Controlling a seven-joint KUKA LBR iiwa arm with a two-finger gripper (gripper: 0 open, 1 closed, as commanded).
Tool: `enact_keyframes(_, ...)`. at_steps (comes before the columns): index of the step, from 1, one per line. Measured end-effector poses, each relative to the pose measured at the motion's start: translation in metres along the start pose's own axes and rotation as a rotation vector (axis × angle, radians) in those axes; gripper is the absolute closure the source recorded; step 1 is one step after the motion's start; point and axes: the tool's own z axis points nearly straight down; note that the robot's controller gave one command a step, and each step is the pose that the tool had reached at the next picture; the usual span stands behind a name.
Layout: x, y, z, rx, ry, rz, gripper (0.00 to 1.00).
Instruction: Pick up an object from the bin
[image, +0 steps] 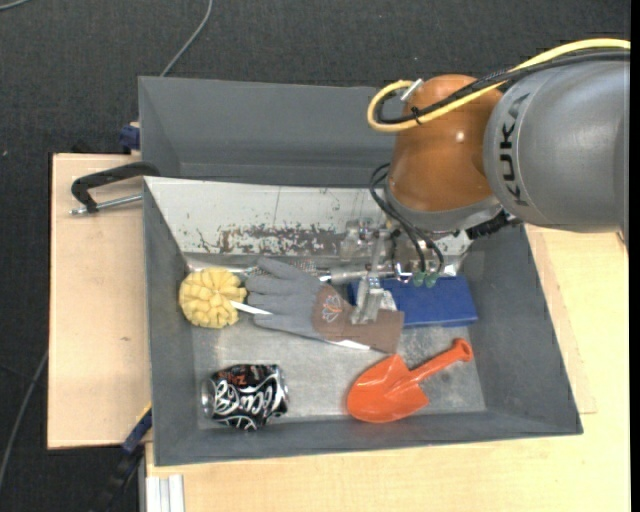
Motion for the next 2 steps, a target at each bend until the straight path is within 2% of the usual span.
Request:
enact_keyframes(1,-0.002,0.000,-0.005,0.000,-0.009,0.001,0.00)
enact_keyframes(2,0.004,-0.006,0.051,-0.002,-0.006,0.133,0.00)
